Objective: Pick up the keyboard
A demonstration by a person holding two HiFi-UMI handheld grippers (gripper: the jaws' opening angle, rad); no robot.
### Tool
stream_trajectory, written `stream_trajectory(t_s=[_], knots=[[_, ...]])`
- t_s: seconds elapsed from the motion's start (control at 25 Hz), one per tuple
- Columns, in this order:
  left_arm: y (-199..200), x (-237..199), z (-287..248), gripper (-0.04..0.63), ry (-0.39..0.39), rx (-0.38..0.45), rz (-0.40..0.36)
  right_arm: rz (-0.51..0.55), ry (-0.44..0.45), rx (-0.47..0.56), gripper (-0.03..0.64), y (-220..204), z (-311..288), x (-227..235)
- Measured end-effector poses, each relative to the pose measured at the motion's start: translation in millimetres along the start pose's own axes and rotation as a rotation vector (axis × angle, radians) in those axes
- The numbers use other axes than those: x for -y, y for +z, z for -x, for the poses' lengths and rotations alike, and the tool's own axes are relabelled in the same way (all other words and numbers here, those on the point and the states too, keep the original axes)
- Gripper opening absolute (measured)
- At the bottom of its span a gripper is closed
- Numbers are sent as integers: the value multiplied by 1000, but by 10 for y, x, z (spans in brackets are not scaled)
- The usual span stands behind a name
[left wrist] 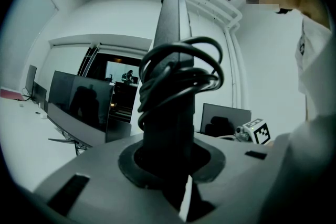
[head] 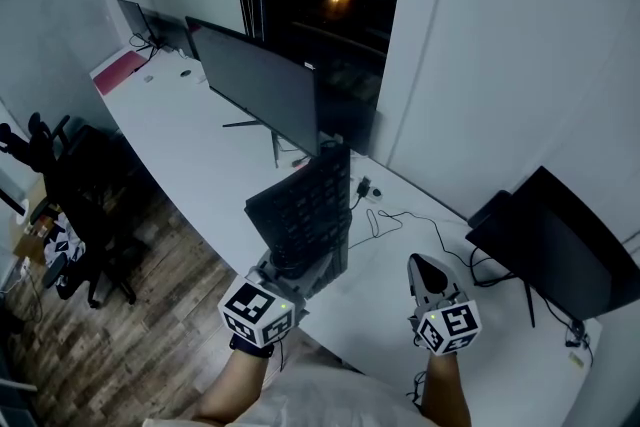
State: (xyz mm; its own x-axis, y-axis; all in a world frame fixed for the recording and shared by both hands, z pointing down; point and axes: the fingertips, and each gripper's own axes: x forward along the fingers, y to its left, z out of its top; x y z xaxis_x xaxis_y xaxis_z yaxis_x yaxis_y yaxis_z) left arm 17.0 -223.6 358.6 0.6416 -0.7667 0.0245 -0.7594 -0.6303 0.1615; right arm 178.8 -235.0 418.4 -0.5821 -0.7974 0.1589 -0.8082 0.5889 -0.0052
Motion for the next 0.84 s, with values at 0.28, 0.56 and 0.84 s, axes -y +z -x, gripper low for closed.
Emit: stream_trajectory(t_s=[0.28, 0.56, 0.84], knots=[[-31, 12, -39, 71, -10, -7, 4, 1, 10, -1, 0, -15, -12, 7], [-55, 39, -58, 71, -17, -14, 3, 18, 26, -16, 0, -53, -21, -34], [-74, 74, -53, 71, -27, -16, 6, 30, 34, -23, 0, -48, -23, -72]])
